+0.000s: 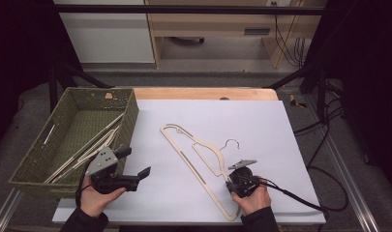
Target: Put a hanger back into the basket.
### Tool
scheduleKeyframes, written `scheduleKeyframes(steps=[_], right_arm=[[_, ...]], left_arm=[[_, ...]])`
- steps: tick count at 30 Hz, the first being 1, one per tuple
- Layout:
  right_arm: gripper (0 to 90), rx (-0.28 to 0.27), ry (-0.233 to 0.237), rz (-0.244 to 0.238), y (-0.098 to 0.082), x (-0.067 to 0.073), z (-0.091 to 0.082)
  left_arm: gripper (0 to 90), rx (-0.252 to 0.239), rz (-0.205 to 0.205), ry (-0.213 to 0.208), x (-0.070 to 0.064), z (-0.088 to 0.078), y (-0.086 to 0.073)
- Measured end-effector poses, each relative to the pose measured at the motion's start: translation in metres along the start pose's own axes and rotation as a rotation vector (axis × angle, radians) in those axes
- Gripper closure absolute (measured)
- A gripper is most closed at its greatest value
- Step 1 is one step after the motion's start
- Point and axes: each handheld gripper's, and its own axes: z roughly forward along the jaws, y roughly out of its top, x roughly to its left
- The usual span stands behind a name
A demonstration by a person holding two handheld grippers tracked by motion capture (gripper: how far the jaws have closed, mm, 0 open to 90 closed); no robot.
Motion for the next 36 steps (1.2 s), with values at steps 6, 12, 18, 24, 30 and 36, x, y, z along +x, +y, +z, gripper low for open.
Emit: scheduleKeyframes(steps=[6,12,18,24,30,36], right_arm=[[79.9,0.026,0.019,0.075,0.003,-0.005,0.0],[80.1,-0.051,0.082,0.089,0.002,-0.016,-0.006],[80.2,-0.102,0.071,0.063,0.004,-0.019,-0.021],[80.2,-0.173,0.076,-0.014,0.006,-0.019,-0.038],[80.2,-0.184,0.089,-0.03,0.007,-0.014,-0.045],[80.1,-0.188,0.088,-0.048,0.006,-0.013,-0.045]], left_arm=[[7.1,0.019,0.013,-0.02,-0.007,0.009,0.0],[7.6,0.031,0.029,-0.047,-0.018,0.023,0.007],[8.1,0.039,0.032,-0.073,-0.026,0.045,0.019],[8.7,0.056,0.015,-0.102,-0.03,0.083,0.035],[9.1,0.119,0.012,-0.117,-0.032,0.127,0.048],[10.8,0.163,-0.007,-0.126,-0.032,0.165,0.055]])
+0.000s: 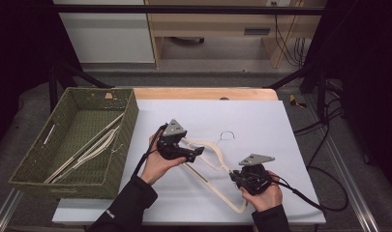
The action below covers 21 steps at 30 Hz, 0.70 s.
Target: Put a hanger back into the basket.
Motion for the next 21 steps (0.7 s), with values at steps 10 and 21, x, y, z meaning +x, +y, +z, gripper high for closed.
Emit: scheduleKeyframes(steps=[10,21], right_arm=[[80.1,-0.018,0.022,-0.029,0.0,0.0,-0.005],[80.1,-0.014,0.035,-0.051,-0.002,0.002,-0.004]], left_arm=[[12.8,0.04,0.008,-0.012,-0.001,0.036,0.014],[19.2,0.079,0.006,-0.007,-0.003,0.069,0.011]])
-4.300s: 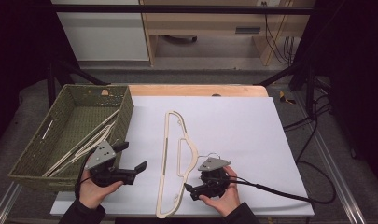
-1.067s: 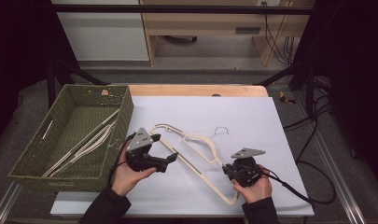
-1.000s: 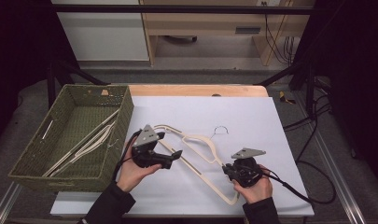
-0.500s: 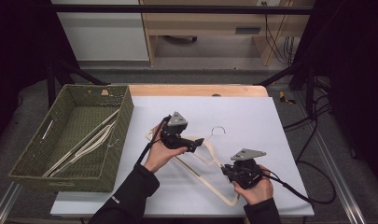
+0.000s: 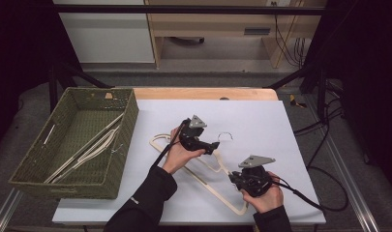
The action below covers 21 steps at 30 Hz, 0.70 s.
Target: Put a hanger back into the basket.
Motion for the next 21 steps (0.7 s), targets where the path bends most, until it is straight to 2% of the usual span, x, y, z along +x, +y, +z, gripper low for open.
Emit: scheduleKeyframes(steps=[3,6,9,16,21], right_arm=[[80.1,0.008,-0.001,-0.006,-0.001,0.001,0.0],[80.0,0.011,0.002,-0.011,-0.001,0.001,0.001],[80.0,0.016,0.001,-0.014,-0.001,0.001,0.001],[80.0,0.021,0.008,-0.016,-0.002,0.002,0.001],[80.0,0.02,0.007,-0.015,-0.002,0.002,0.001]], left_arm=[[23.4,0.013,-0.001,-0.006,-0.001,0.007,-0.001],[28.0,0.029,-0.027,-0.017,0.0,0.015,-0.003],[33.0,0.048,-0.035,-0.021,0.002,0.021,-0.006],[44.1,0.073,-0.041,-0.04,0.004,0.03,-0.011],[53.8,0.088,-0.027,-0.059,0.001,0.034,-0.012]])
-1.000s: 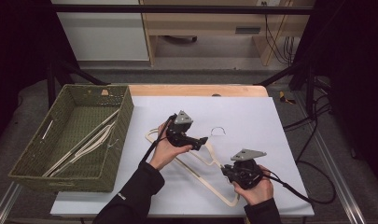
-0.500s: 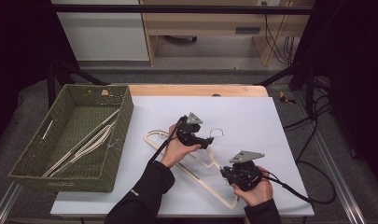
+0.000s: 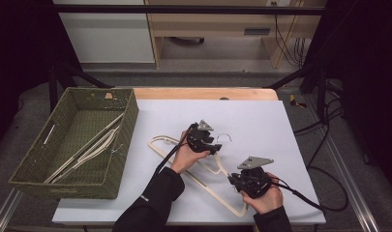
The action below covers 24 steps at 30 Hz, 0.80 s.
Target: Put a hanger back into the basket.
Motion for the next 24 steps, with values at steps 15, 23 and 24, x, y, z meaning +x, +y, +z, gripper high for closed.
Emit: scheduleKeyframes(steps=[15,23,24], right_arm=[[80.0,0.005,0.009,-0.013,-0.001,0.001,0.001],[79.9,0.006,0.031,-0.012,-0.002,0.003,0.001],[79.8,0.0,0.027,-0.012,-0.002,0.004,0.002]], left_arm=[[82.7,0.068,0.003,0.016,-0.001,0.005,-0.002],[87.9,0.043,0.013,0.04,-0.004,-0.006,-0.001],[88.0,0.054,0.019,0.04,-0.004,-0.008,-0.001]])
